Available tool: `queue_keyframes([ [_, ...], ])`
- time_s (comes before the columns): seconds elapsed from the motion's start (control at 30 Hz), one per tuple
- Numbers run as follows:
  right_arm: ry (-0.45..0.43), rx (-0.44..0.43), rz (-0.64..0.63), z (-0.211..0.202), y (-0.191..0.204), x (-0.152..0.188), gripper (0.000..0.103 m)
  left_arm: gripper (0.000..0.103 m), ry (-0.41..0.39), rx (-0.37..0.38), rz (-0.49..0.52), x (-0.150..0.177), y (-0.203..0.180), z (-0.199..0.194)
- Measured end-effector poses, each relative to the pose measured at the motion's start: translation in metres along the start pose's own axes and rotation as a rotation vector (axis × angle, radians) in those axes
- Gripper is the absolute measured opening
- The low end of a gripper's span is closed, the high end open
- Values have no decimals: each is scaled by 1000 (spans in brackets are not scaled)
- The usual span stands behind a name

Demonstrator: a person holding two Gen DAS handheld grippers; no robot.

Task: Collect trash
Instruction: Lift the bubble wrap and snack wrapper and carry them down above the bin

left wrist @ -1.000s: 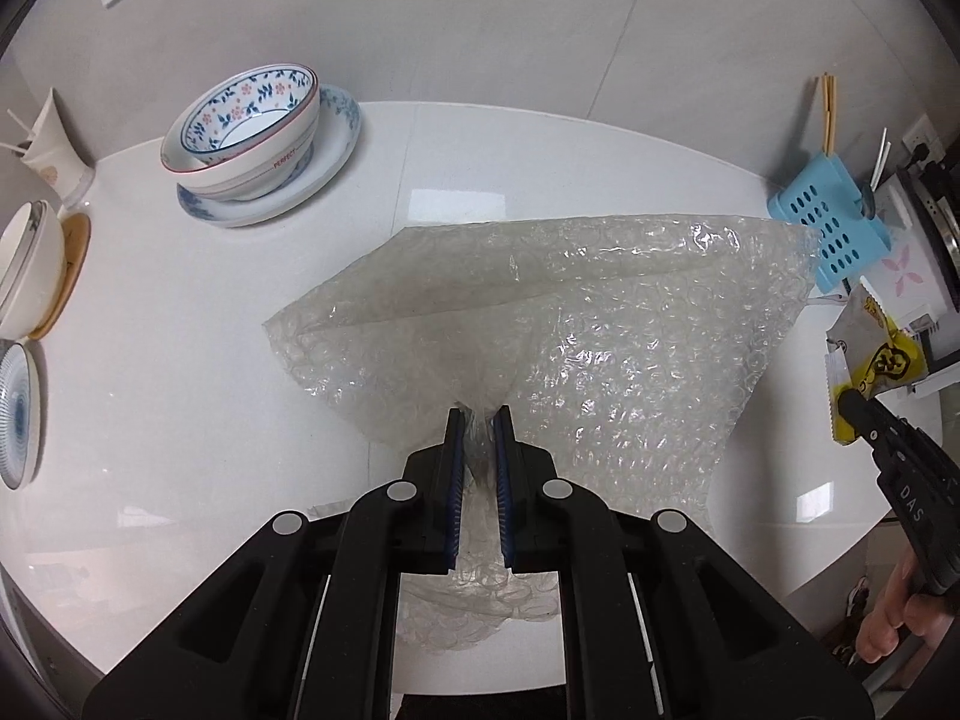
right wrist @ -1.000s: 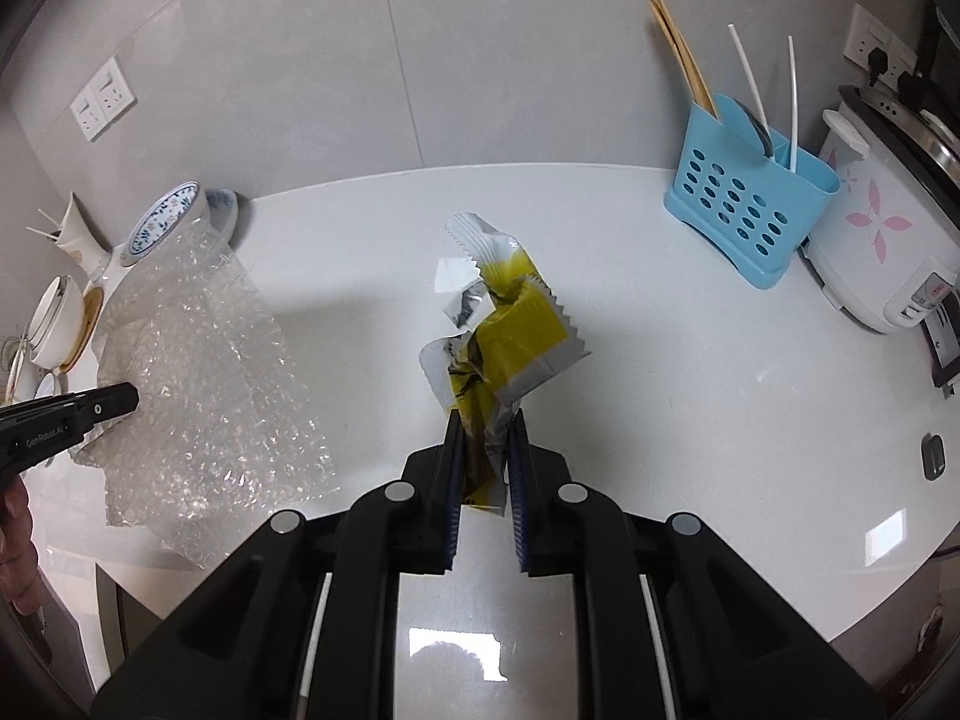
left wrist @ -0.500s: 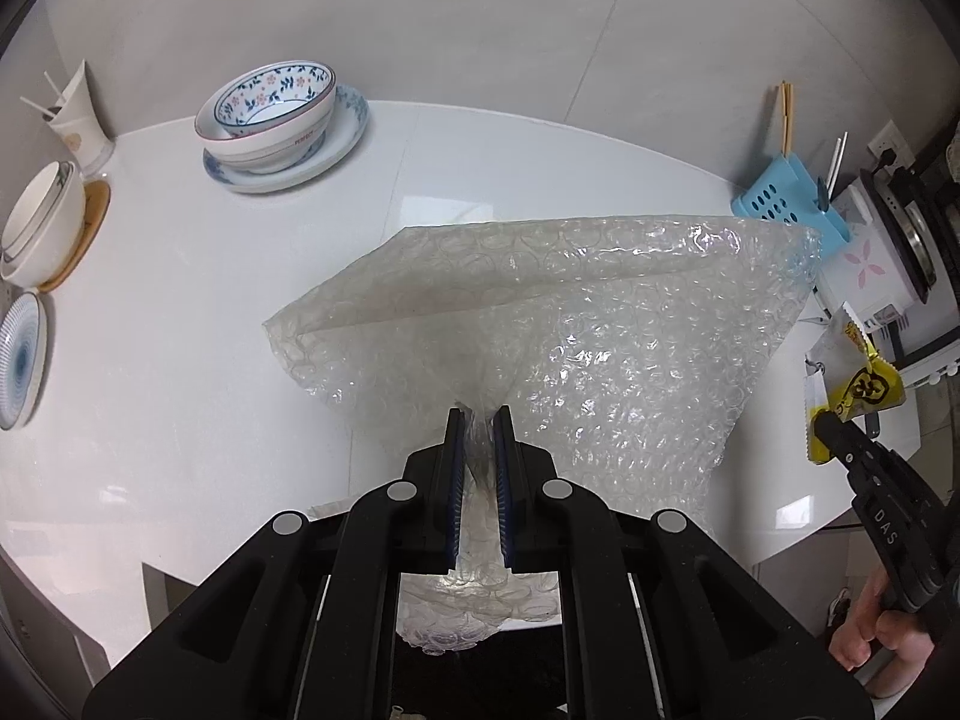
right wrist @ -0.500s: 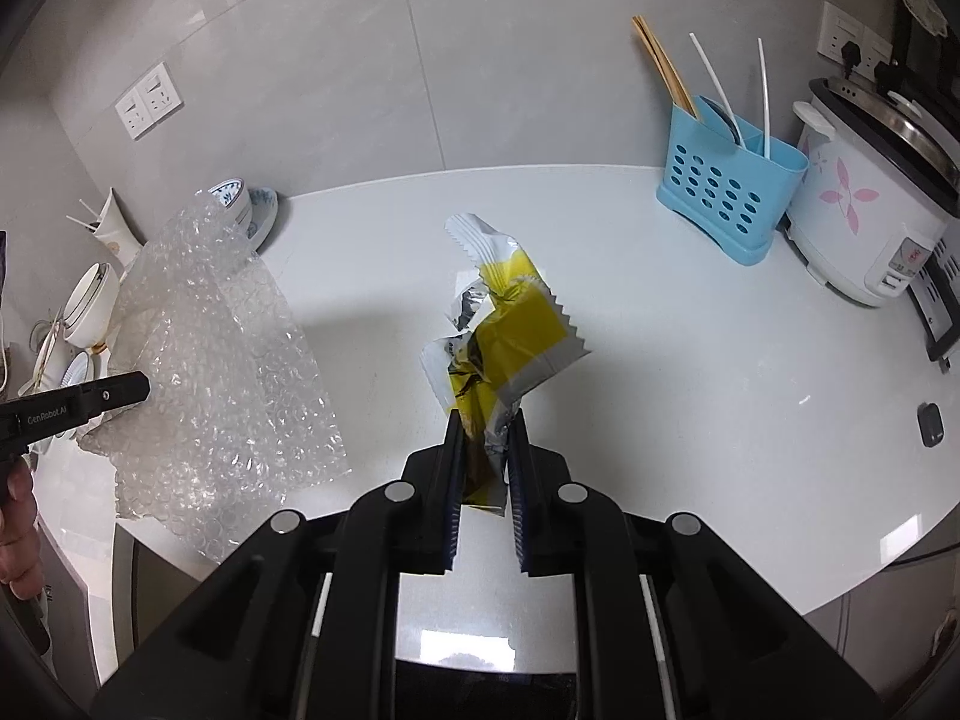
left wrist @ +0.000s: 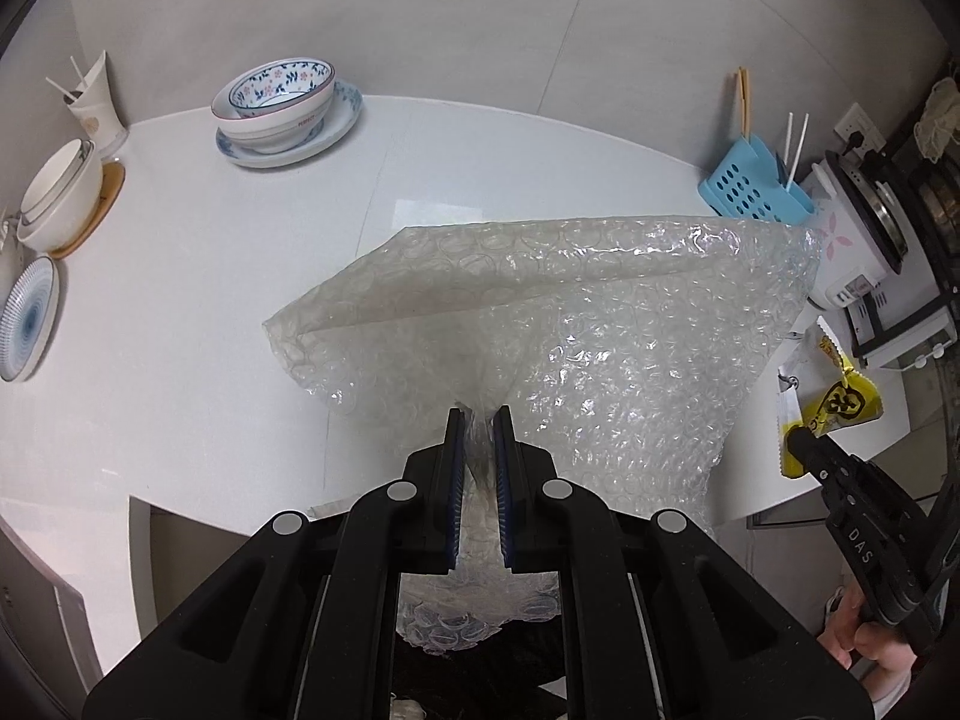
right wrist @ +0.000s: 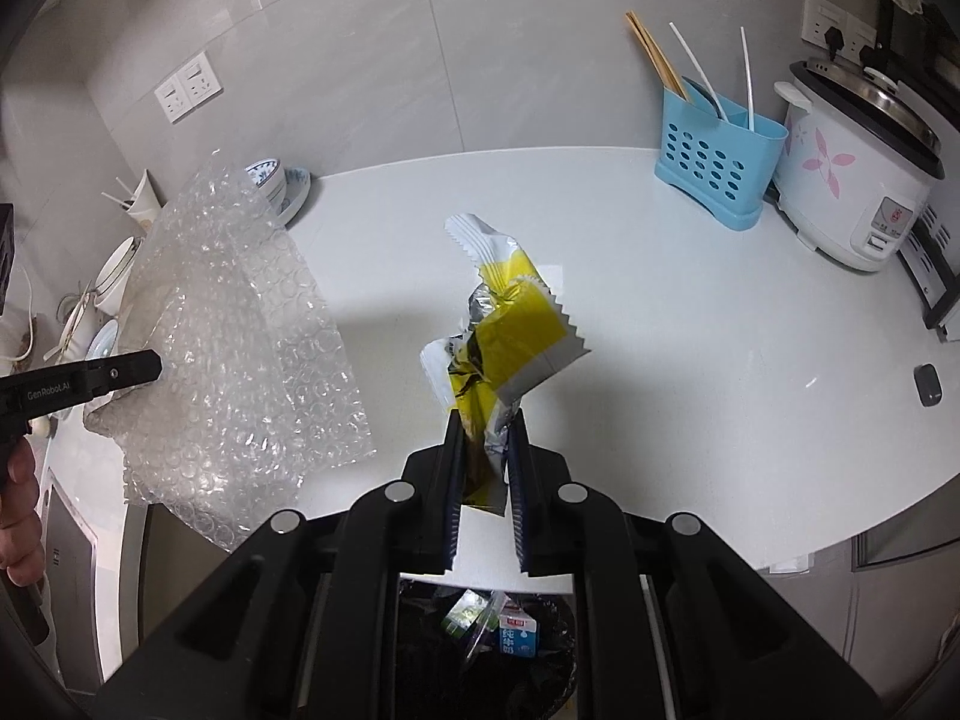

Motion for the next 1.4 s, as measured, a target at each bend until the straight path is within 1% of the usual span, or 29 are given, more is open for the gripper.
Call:
queue_keyframes([
  [0.33, 5, -37, -38, -28, -2, 47, 13, 8, 14, 13, 4, 57, -22, -9],
  [0.73, 57, -65, -53, -34, -12, 104, 13, 8, 61, -15, -14, 125, -30, -3],
  [1.0, 109, -63, -25, -26, -27, 144, 13, 8, 133, -35, -4, 169, -30, 20],
  [1.17, 134, -59, -40, -22, -34, 171, 13, 8, 173, -27, 3, 196, -32, 42],
  [1.23, 152, -65, -22, -20, -38, 182, 13, 8, 193, -18, 2, 206, -32, 52],
  [1.4, 189, -52, -19, -12, -44, 205, 13, 8, 220, -16, 2, 222, -31, 71],
])
Point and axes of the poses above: each gripper's, at about its wrist camera, not at the fingertips, and z roughly the way its jaws point, y to its left, x to its underside, the point moved 4 cm from there along z, roughly the way its jaws point, and after that the axes turned 5 degrees about z, right-handed, at the moved point
